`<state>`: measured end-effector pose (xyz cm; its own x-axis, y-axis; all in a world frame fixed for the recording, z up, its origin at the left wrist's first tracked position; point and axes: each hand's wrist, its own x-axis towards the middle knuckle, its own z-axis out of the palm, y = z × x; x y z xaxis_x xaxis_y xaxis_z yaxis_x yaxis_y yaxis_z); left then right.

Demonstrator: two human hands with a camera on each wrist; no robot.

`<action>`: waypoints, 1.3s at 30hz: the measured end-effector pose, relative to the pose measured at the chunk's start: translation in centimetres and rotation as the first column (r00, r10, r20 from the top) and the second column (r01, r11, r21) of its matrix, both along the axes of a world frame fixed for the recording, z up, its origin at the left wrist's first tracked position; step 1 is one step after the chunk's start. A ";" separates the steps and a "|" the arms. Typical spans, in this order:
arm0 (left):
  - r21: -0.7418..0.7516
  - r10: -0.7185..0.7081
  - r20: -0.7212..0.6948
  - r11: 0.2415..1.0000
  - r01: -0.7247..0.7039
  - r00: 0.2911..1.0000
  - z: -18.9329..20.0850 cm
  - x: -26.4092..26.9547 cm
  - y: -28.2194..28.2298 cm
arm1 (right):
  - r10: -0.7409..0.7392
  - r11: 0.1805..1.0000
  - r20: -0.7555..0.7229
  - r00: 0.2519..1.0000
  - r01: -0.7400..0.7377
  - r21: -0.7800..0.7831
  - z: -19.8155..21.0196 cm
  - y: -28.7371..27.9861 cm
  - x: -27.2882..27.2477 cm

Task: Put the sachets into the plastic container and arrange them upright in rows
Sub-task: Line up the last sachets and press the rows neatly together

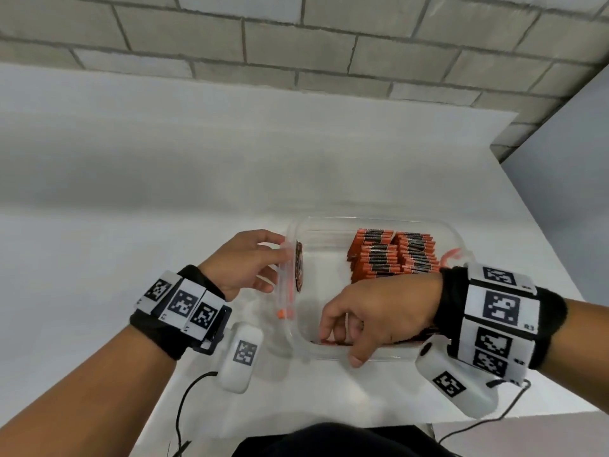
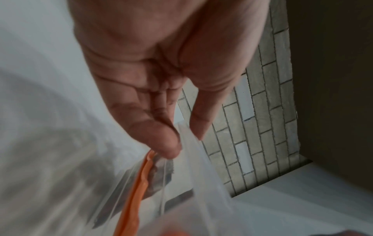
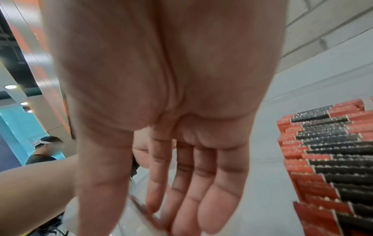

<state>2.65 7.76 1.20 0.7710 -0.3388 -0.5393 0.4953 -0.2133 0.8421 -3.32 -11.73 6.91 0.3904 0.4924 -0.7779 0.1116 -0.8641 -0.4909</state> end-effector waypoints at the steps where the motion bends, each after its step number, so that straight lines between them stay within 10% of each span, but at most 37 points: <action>1: -0.002 -0.001 0.001 1.000 0.001 1.000 0.0 0.0 0.1 | -0.023 1.000 0.013 1.000 0.023 0.008 0.1 -0.1 0.2; 11: -0.031 0.013 0.012 0.999 -0.012 1.000 -0.9 -0.1 0.2 | -0.185 0.970 0.470 0.863 0.237 -0.053 -0.7 1.5 5.9; 39: -0.102 0.018 -0.007 0.995 -0.019 1.000 -2.1 0.0 0.5 | -0.094 0.979 0.222 0.970 0.131 -0.157 -3.2 3.5 4.8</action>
<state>2.65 8.29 -0.86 0.7745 -0.3779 -0.5072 0.5035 -0.1170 0.8560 1.48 -8.19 3.71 0.6009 0.3042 -0.7391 0.0950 -0.9454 -0.3118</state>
